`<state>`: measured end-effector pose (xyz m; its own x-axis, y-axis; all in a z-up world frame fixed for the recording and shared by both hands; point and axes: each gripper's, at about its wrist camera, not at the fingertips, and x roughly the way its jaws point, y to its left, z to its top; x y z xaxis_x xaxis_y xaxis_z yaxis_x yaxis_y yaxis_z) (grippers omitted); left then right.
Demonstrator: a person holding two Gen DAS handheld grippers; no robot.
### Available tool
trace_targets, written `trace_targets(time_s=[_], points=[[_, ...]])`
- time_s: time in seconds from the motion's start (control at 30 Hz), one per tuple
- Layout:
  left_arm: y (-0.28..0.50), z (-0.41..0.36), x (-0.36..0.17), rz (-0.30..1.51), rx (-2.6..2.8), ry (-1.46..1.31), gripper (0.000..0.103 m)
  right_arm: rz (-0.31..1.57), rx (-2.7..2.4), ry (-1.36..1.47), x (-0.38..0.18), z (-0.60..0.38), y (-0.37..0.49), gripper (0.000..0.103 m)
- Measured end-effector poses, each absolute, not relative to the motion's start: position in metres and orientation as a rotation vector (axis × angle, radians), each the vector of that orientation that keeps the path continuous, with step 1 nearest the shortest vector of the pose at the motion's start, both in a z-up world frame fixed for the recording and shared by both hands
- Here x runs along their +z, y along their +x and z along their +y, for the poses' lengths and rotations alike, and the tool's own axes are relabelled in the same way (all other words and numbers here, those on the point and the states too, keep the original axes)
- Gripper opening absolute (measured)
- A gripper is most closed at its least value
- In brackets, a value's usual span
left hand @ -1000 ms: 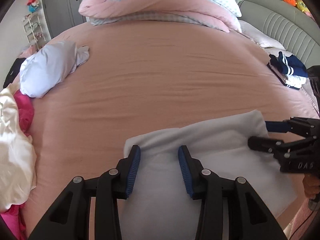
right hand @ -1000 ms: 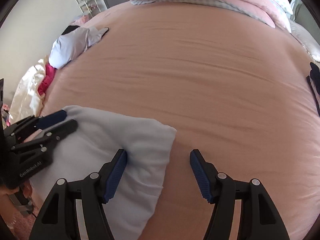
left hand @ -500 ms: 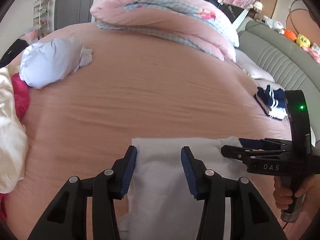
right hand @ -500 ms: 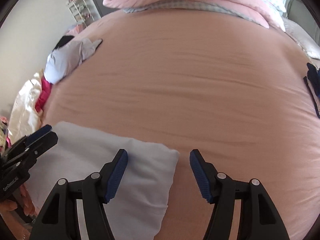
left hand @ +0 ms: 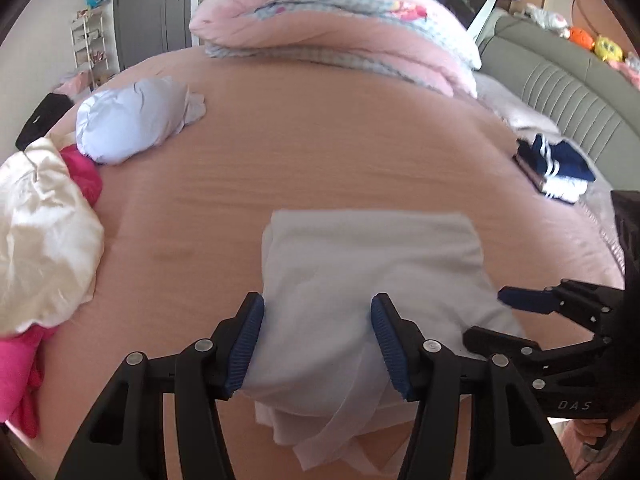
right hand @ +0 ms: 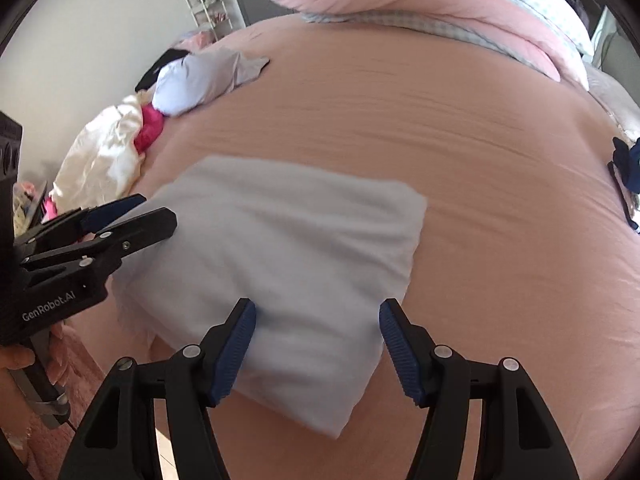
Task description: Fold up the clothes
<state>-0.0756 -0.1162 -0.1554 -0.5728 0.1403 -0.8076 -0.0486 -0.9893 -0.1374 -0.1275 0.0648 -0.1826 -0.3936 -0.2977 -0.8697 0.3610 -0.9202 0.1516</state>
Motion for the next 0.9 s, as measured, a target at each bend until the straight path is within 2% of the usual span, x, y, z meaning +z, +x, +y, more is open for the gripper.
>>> trace_targets(time_s=[0.03,0.13,0.23,0.4,0.53,0.7,0.9], points=[[-0.072,-0.123,-0.157,-0.22,2.674,-1.402,0.056,0.101,-2.329,1.451,-0.186,0.065,-0.122,0.064],[-0.063,-0.141,-0.155,-0.267,2.706,-1.416,0.056,0.08,-2.33,1.476,-0.186,0.08,-0.109,0.064],[-0.059,-0.146,-0.158,-0.273,2.717,-1.435,0.062,0.058,-2.33,1.5,-0.187,0.096,-0.096,0.064],[-0.065,-0.151,-0.158,-0.296,2.739,-1.426,0.062,0.016,-2.335,1.533,-0.187,0.12,-0.076,0.064],[-0.051,-0.165,-0.141,-0.459,2.749,-1.318,0.061,-0.06,-2.388,1.498,-0.176,0.124,-0.074,0.064],[-0.057,-0.155,-0.145,-0.445,2.687,-1.329,0.061,-0.147,-2.444,1.454,-0.164,0.127,-0.073,0.064],[-0.055,-0.161,-0.157,-0.431,2.706,-1.43,0.062,0.017,-2.388,1.577,-0.187,0.106,-0.088,0.064]])
